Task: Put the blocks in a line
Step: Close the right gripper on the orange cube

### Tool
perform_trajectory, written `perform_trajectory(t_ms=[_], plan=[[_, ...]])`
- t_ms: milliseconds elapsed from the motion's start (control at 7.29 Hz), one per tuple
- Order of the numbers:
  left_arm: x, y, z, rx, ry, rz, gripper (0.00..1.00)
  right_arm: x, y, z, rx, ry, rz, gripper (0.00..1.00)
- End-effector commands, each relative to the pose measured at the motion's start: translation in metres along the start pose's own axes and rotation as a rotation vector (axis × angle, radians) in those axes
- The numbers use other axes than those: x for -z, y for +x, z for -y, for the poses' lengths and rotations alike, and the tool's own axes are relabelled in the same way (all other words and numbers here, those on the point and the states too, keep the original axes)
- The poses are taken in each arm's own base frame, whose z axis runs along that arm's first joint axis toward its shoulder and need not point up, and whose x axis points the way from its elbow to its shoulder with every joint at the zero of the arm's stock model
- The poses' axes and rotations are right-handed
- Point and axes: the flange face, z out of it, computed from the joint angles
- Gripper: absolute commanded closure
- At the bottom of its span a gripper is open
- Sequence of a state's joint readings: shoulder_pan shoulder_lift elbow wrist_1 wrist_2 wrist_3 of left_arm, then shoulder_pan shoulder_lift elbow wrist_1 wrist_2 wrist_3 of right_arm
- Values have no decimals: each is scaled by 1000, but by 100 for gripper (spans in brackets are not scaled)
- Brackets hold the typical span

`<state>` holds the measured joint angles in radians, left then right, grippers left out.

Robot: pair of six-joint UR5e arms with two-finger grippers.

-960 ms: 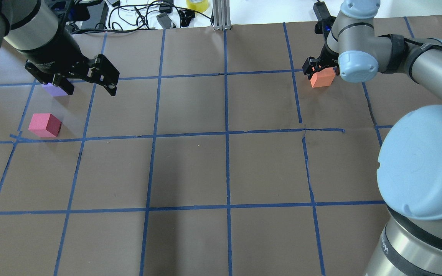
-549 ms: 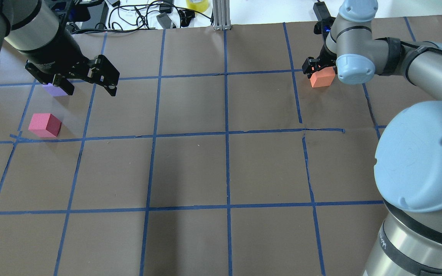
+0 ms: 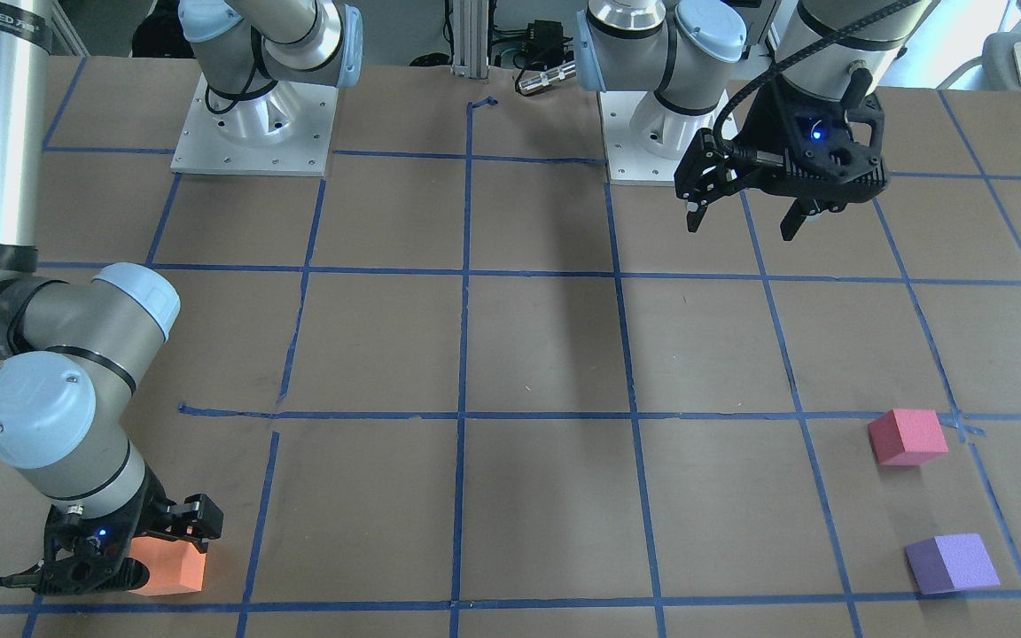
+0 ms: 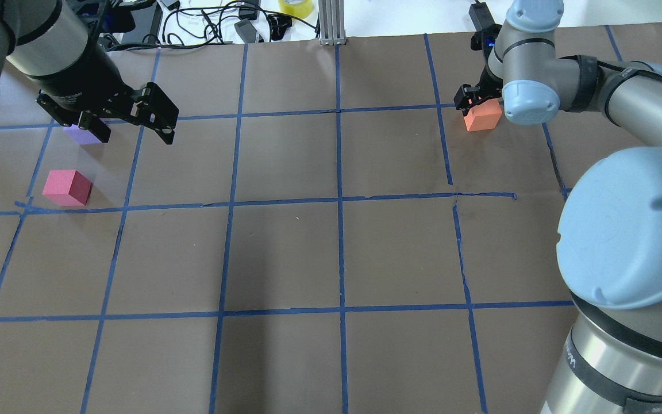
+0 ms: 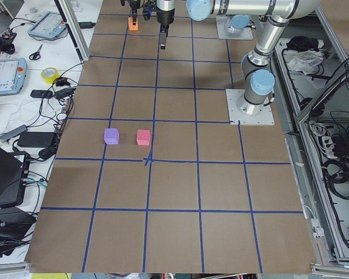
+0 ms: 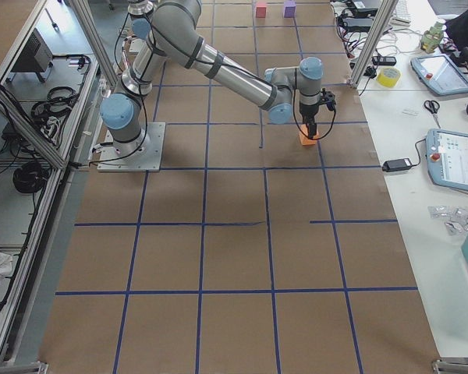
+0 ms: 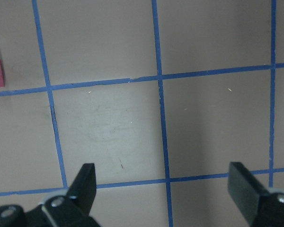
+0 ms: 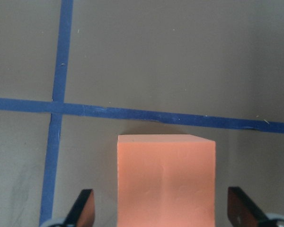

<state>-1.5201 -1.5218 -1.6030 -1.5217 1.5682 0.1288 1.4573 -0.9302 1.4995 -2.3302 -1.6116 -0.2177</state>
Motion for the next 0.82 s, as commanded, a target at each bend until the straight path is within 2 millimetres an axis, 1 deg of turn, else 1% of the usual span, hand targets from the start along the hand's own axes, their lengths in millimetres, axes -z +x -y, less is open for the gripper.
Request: perform_trajectory(t_ms=[0, 137, 274, 411, 549, 686], plan=[[-1, 0, 0, 0, -1, -1, 0, -12, 0, 2, -2, -11, 5, 0], [-1, 0, 1, 0, 0, -1, 0, -11, 0, 2, 1, -10, 5, 8], [-1, 0, 1, 0, 0, -1, 0, -11, -1, 2, -4, -11, 8, 36], [-1, 0, 1, 0, 0, -1, 0, -13, -1, 2, -1, -13, 10, 68], [-1, 0, 1, 0, 0, -1, 0, -6, -1, 3, -4, -4, 11, 89], [-1, 0, 1, -3, 0, -1, 0, 2, 0, 6, -5, 10, 11, 98]])
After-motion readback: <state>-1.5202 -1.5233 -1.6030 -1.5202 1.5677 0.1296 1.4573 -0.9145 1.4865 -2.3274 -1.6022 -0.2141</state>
